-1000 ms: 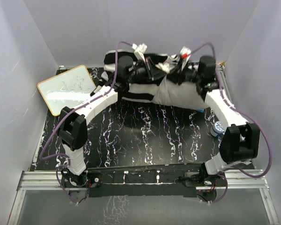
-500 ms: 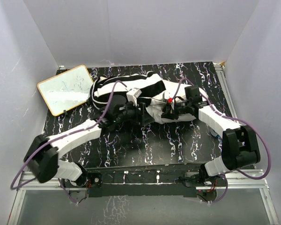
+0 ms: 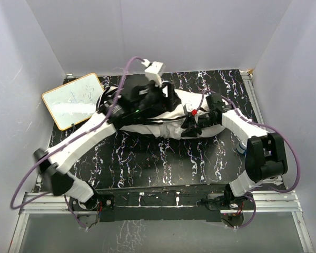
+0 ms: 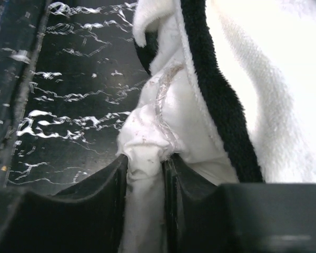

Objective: Put the pillow into the pillowcase
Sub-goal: Stuff the pillow into the pillowcase.

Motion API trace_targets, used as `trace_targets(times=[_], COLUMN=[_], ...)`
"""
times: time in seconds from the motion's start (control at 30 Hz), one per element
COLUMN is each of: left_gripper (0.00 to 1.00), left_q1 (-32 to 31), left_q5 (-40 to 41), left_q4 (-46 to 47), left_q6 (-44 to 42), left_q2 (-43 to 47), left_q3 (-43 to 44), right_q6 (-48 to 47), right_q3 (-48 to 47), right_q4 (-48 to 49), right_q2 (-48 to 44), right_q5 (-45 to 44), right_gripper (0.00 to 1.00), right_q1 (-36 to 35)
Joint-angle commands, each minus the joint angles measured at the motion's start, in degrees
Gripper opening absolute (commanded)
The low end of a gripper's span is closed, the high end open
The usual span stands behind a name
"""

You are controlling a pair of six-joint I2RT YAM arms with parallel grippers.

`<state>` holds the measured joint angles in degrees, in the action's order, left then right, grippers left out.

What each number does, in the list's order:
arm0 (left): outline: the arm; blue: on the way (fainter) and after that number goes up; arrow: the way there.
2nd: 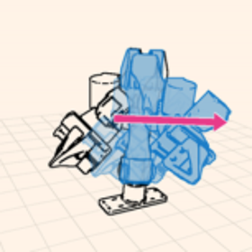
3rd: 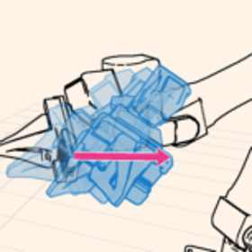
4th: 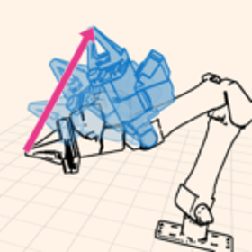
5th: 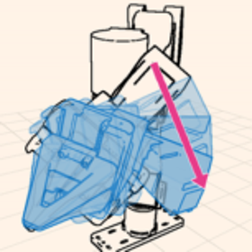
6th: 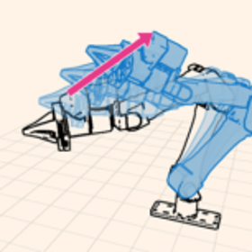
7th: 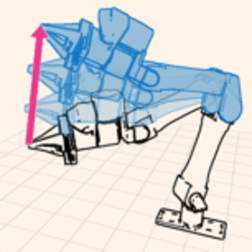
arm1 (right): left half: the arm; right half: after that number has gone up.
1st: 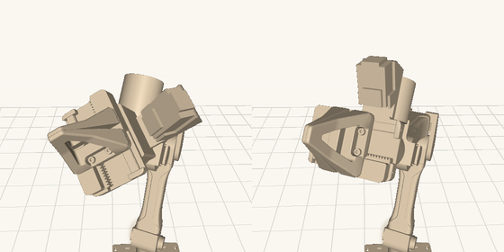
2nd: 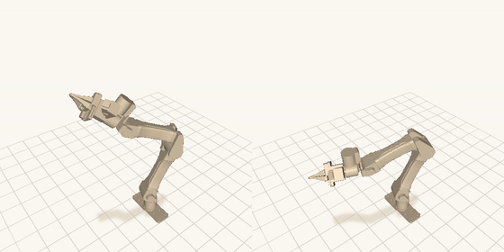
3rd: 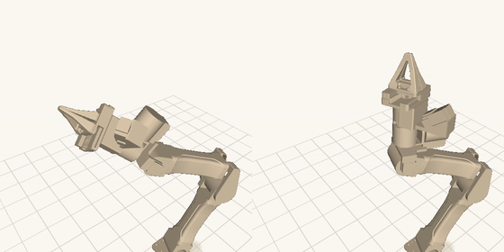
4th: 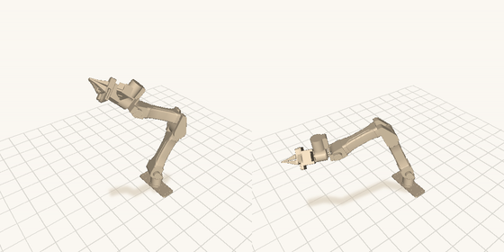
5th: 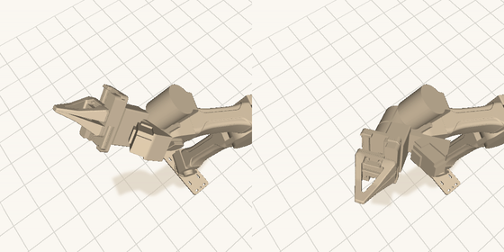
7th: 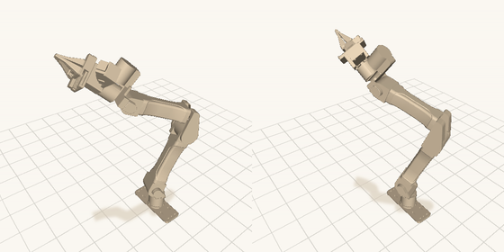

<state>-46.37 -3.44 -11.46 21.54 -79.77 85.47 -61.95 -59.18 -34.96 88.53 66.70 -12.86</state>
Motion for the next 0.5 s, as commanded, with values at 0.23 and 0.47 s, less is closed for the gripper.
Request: trace_targets(times=[0.23, 0.47], left_gripper=[0.92, 0.72], left_q1=[0.06, 0.20], left_q5=[20.49, 16.60], left_q4=[-18.66, -19.55], left_q6=[-2.99, -1.26], left_q2=[-23.33, -26.75], left_q3=[21.11, 21.71], right_q6=[-25.66, -12.23], right_q3=[-10.27, -19.16], right_q4=[-37.43, -32.05], right_q2=[-3.79, -8.81], right_q5=[6.69, -0.55], right_gripper=[0.54, 0.60], right_q1=[8.46, 11.32])
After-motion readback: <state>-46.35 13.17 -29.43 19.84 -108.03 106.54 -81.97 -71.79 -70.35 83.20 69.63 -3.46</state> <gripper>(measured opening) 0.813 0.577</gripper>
